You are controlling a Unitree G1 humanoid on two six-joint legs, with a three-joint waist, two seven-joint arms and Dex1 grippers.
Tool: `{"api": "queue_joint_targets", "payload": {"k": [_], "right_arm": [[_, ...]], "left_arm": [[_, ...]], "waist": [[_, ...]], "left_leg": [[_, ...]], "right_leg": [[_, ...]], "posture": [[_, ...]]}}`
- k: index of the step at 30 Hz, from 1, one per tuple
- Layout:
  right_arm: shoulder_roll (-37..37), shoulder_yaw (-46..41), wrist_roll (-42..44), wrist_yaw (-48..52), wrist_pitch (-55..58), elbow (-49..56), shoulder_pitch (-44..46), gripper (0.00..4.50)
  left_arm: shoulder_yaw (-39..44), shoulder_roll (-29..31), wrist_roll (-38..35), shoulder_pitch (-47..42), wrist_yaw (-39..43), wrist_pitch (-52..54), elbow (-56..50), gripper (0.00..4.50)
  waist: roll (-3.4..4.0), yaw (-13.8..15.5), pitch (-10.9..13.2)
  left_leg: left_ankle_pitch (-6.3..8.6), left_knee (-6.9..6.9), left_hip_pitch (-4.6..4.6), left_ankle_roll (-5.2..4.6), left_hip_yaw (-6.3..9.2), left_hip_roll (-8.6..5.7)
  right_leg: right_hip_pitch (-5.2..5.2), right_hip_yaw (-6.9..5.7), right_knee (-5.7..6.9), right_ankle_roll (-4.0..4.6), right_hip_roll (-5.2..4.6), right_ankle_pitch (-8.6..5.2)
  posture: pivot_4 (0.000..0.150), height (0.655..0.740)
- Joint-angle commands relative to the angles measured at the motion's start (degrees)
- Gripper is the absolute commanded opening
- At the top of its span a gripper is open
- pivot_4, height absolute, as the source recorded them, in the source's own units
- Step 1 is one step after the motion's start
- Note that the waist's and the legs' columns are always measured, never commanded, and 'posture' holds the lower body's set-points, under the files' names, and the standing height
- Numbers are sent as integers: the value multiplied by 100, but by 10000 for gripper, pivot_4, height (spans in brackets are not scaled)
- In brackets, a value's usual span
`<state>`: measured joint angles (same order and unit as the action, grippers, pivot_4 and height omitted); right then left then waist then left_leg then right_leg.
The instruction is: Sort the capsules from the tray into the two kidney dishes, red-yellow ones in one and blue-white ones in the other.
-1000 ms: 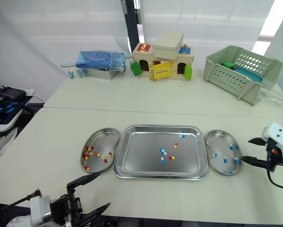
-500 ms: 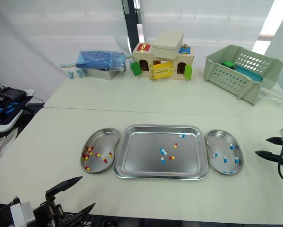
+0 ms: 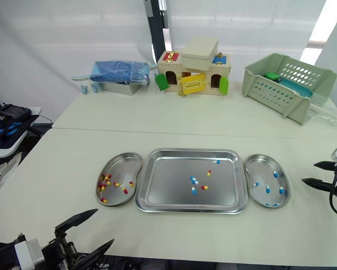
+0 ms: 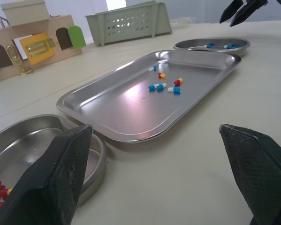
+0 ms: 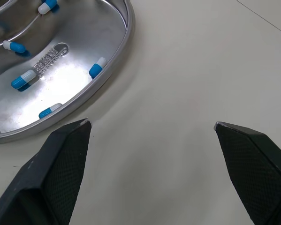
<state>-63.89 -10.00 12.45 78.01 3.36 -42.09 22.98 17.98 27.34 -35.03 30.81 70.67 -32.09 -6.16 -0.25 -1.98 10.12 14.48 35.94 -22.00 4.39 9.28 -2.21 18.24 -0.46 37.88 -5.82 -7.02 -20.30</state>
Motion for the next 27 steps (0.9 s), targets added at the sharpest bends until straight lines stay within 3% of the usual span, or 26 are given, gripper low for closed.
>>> {"api": "queue_joint_targets", "payload": {"k": [1,6,13,16,23,27], "right_arm": [[-44,-104,360,202,541,1165,-105,44299],[149,255,1081,-56,2205,4043,-100,44299],[1316,1632,1235,-1126,3898,5991,887,44299],[1917,2468,1023,-1551,4468,6424,1246,44299],[2256,3531,521,-2193,5030,6720,1399,44299],[2372,3830,252,-2479,5224,6621,1491,32879]], "left_arm": [[-88,-21,13,-78,34,-81,-76,45000],[-459,-68,78,-196,91,-26,-242,45000],[-697,-117,189,-576,66,-57,-32,45000],[-711,-112,173,-594,114,-50,-1,45000],[-711,-88,168,-426,224,-157,-42,45000],[-763,-96,184,-347,224,-177,-125,45000]], "waist": [[5,1,-2],[20,-6,-7],[10,29,-3],[8,19,-3],[-2,32,-1],[-2,21,0]], "left_leg": [[0,0,0,0,0,0],[0,1,0,1,0,1],[0,2,-7,1,9,0],[-1,0,-9,3,14,0],[-1,2,-14,2,25,-3],[0,2,-14,1,23,-2]], "right_leg": [[0,0,0,0,0,0],[1,1,2,0,0,0],[3,-6,-1,-2,1,1],[7,-9,-2,-2,1,1],[9,-15,0,-2,0,1],[14,-13,5,-1,0,1]], "posture": [[1500,7400],[1500,7400],[1500,7400],[1500,7400],[1500,7400],[1500,7400]]}}
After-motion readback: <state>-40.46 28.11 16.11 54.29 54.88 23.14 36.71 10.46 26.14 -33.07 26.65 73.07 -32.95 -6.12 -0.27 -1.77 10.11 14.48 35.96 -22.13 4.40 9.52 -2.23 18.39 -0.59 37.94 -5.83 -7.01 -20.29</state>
